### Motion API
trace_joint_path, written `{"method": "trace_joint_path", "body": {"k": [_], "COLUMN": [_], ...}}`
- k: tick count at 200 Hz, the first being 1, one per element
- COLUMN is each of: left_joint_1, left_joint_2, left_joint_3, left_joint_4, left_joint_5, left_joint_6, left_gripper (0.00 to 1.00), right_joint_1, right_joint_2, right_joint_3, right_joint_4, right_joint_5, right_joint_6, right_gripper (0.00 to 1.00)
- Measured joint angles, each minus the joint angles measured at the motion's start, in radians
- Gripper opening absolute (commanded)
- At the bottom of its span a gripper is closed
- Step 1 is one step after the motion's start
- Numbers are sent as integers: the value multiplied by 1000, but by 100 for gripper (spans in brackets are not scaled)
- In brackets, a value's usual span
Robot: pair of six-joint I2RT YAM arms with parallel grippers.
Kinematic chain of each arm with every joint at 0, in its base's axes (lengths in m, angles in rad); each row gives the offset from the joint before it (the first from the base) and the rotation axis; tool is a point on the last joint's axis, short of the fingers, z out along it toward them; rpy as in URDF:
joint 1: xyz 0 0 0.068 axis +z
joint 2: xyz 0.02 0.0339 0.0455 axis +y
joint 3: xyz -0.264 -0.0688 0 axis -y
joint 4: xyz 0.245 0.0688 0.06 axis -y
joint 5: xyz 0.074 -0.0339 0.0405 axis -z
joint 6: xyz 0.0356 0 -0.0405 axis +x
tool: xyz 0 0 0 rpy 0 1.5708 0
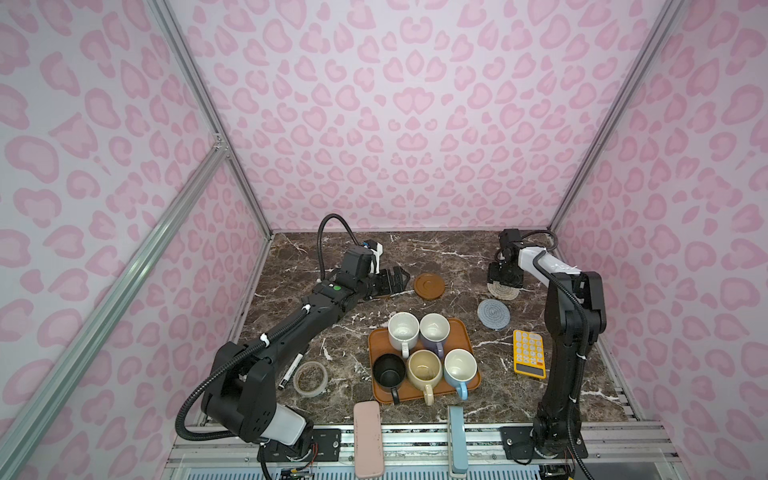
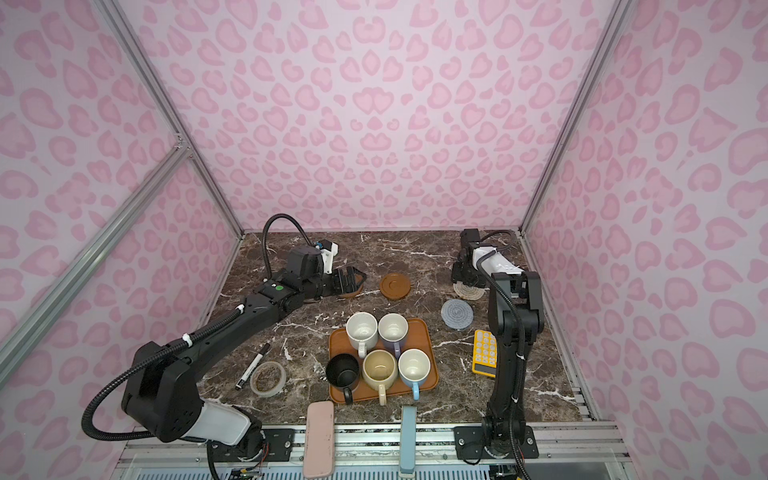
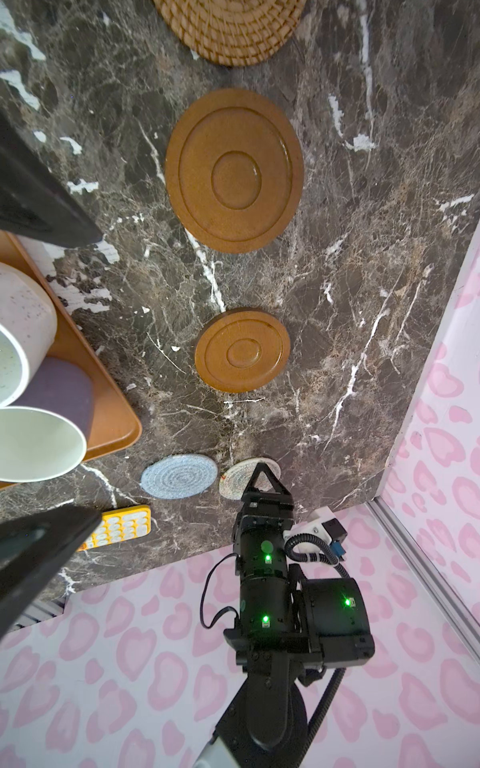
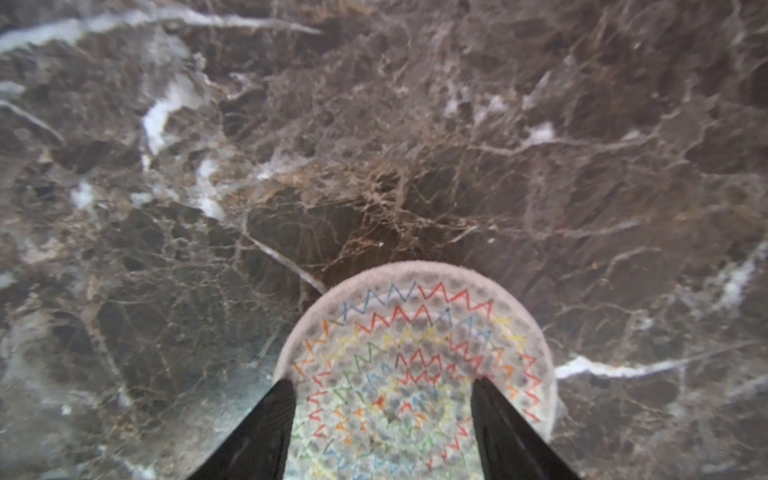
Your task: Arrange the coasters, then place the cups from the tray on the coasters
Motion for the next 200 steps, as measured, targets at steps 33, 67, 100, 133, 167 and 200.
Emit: {"method": "trace_joint_path", "body": {"k": [33,67,100,133,167,200], "left_joint_1": [0,-1,-1,-1,-1,-1], "left_joint_2": [1,1,1,3,21,24], "left_joint_3": [2,2,2,6,18,18], "left_joint_4": [-1,-1,-1,-10,-10,0], "left_joint_5": [-1,-1,-9,-13,-13,-16], "left_joint_6": [-2,-3,-3,1,4,1], "left_gripper": [98,99,98,99,99,99], "right_joint_1": [21,83,151,208,221,236], "right_joint_2": [35,82,98,111,97,104], "right_joint_3": [51,129,153,167,140,157], "right_joint_4": [-21,-43,-58,-69,-40,-55], "right_joint_5": [-22,-32,-32,-31,-25,-36], "right_joint_6": [-23,-53,-66,-71,-69,-71], "right_gripper": [66,65,64,63,63,62]}}
